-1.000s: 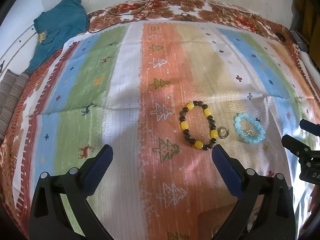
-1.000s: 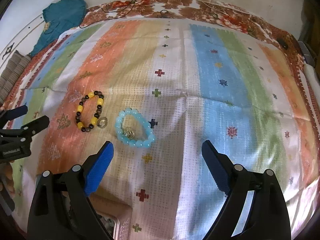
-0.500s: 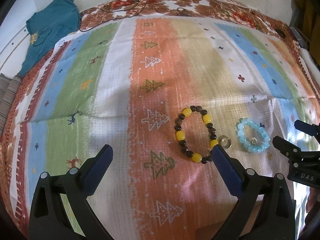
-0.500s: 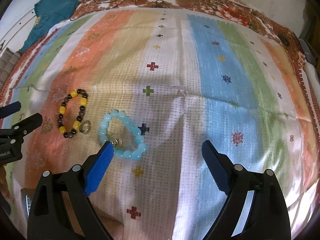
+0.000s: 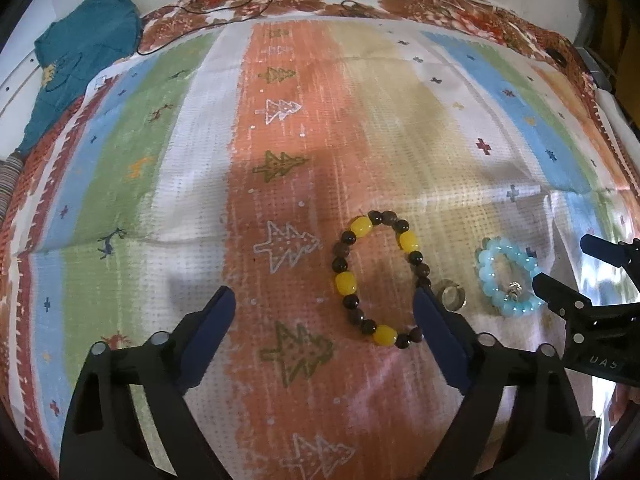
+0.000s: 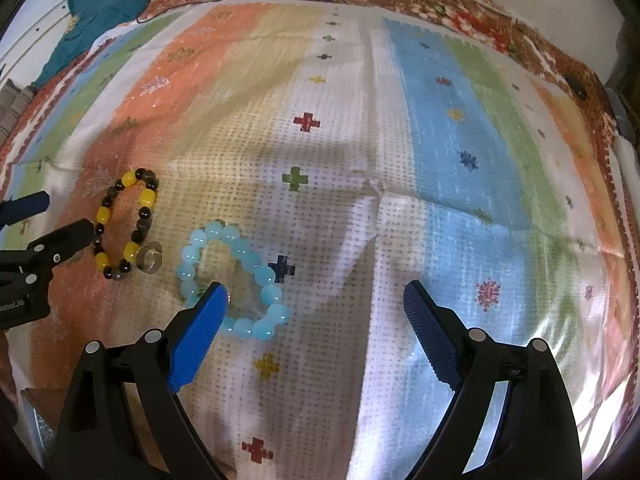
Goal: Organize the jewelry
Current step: 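Move both tools toward the yellow-and-black and light-blue bracelets, then close the left tool on the yellow-and-black bracelet while the right tool grips the light-blue bracelet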
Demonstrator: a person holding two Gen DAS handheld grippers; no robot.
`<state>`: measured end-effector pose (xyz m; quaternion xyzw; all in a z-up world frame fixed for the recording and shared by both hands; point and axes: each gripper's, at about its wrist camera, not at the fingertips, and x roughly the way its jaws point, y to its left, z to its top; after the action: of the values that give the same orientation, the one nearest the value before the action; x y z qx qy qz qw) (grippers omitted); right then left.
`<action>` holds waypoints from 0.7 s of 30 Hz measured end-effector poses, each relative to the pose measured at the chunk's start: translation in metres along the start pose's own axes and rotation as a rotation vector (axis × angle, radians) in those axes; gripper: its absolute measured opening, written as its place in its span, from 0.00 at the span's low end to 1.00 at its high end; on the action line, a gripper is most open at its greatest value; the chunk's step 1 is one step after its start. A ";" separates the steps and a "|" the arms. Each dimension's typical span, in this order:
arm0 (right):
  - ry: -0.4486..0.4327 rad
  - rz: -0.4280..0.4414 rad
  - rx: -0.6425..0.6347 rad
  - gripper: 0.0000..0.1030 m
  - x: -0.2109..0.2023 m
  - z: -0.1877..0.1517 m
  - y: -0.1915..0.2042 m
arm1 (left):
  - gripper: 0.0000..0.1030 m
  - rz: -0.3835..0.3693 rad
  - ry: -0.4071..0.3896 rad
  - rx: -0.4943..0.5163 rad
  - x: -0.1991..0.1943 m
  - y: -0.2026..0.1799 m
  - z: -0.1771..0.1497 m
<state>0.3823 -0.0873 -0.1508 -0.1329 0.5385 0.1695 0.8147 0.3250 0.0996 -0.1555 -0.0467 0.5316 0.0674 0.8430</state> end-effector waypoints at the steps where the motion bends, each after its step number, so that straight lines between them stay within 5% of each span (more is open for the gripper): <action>1: 0.001 -0.004 -0.004 0.87 0.002 0.001 0.001 | 0.79 0.002 0.003 0.000 0.002 0.000 0.000; 12: 0.033 -0.025 -0.022 0.84 0.018 0.001 0.005 | 0.40 0.023 0.054 0.009 0.019 -0.002 -0.005; 18: 0.029 -0.029 -0.035 0.62 0.015 0.001 0.005 | 0.09 0.027 0.062 0.012 0.020 -0.004 -0.007; 21: 0.023 -0.017 -0.032 0.45 0.014 0.001 0.002 | 0.09 0.022 0.060 0.016 0.019 -0.004 -0.008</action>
<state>0.3871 -0.0838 -0.1634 -0.1525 0.5440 0.1699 0.8075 0.3263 0.0961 -0.1766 -0.0363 0.5578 0.0710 0.8261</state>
